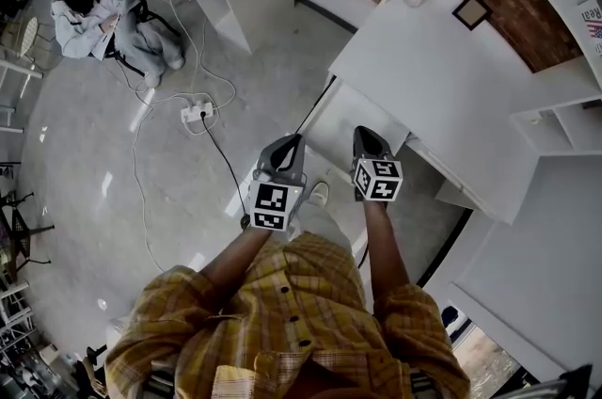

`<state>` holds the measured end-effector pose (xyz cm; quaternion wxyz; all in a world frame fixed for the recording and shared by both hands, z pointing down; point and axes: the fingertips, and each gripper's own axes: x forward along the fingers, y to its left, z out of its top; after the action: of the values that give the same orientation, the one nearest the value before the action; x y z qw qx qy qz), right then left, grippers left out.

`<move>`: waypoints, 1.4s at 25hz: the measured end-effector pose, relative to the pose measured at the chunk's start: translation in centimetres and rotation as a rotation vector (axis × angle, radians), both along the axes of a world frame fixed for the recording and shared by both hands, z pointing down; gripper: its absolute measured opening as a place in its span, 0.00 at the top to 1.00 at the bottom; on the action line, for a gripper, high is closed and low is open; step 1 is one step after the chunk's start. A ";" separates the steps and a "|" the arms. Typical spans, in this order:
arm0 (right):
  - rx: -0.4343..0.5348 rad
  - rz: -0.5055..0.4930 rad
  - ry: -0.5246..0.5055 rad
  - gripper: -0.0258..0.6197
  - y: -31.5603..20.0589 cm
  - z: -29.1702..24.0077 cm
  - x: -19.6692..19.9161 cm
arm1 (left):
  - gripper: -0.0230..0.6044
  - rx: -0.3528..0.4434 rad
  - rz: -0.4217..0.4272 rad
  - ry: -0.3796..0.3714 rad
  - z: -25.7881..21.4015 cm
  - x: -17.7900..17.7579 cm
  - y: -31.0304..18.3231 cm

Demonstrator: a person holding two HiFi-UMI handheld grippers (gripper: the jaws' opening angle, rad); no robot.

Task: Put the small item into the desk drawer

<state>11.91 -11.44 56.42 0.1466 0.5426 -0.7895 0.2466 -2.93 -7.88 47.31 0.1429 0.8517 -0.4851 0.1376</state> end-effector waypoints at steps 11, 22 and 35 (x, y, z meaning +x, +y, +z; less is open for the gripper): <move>0.140 0.024 -0.075 0.96 2.4 -8.2 -1.4 | 0.96 0.056 0.025 0.027 -2.6 -0.1 0.2; 0.232 -0.007 -0.102 0.96 3.3 -12.9 -3.5 | 0.96 0.099 0.039 0.057 -5.5 0.1 -0.4; 0.290 -0.027 -0.116 0.96 3.3 -16.0 -4.6 | 0.96 0.172 0.045 0.066 -8.1 -0.1 -1.8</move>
<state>7.33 -8.16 40.45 0.0241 0.5321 -0.8313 0.1590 -3.02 -9.66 39.23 0.0822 0.8755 -0.4709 0.0704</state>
